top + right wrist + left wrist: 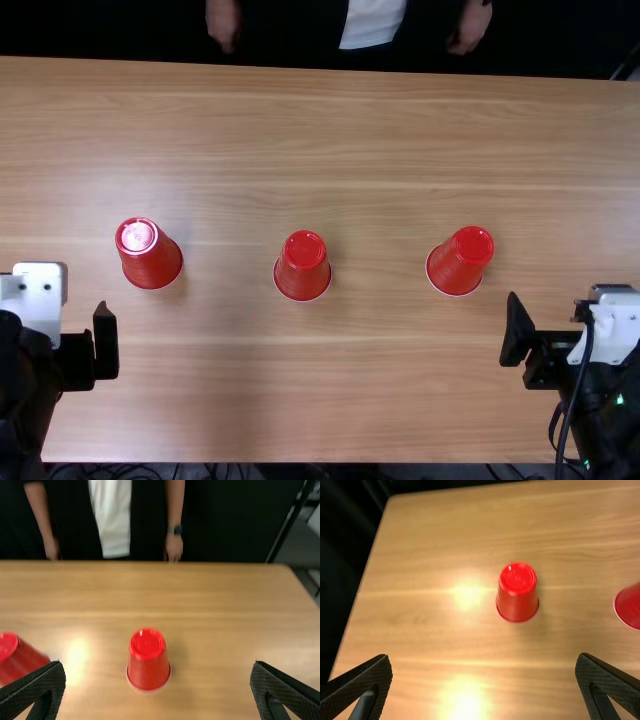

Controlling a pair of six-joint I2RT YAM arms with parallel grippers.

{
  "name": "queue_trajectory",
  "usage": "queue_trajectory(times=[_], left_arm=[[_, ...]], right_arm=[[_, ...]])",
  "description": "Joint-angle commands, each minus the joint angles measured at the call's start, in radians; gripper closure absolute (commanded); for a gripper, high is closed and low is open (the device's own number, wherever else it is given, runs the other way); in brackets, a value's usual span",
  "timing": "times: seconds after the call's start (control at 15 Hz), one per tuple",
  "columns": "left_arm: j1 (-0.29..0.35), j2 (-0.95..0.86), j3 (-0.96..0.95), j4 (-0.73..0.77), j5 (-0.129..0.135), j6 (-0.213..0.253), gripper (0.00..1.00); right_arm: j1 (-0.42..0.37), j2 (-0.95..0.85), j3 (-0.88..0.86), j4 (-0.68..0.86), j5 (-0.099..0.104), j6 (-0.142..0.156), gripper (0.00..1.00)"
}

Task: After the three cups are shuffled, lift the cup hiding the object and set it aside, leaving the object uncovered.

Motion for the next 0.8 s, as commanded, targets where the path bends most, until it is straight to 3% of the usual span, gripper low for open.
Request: queue_trajectory(times=[0.0,0.27,0.6,0.73], left_arm=[[0.006,0.021,0.039,-0.026,-0.001,-0.079,0.0],[-0.002,0.096,0.036,-0.106,0.008,-0.081,0.0],[-0.005,0.169,0.032,-0.117,0.015,-0.083,0.0],[-0.01,0.199,0.032,-0.148,0.015,-0.116,0.0]], right_arm=[[-0.005,0.048,0.057,-0.039,0.005,-0.001,0.0],[-0.002,0.163,0.142,-0.214,0.003,0.006,0.0],[-0.002,0.255,0.194,-0.326,-0.001,0.01,0.0],[-0.002,0.282,0.197,-0.328,-0.008,0.01,0.0]])
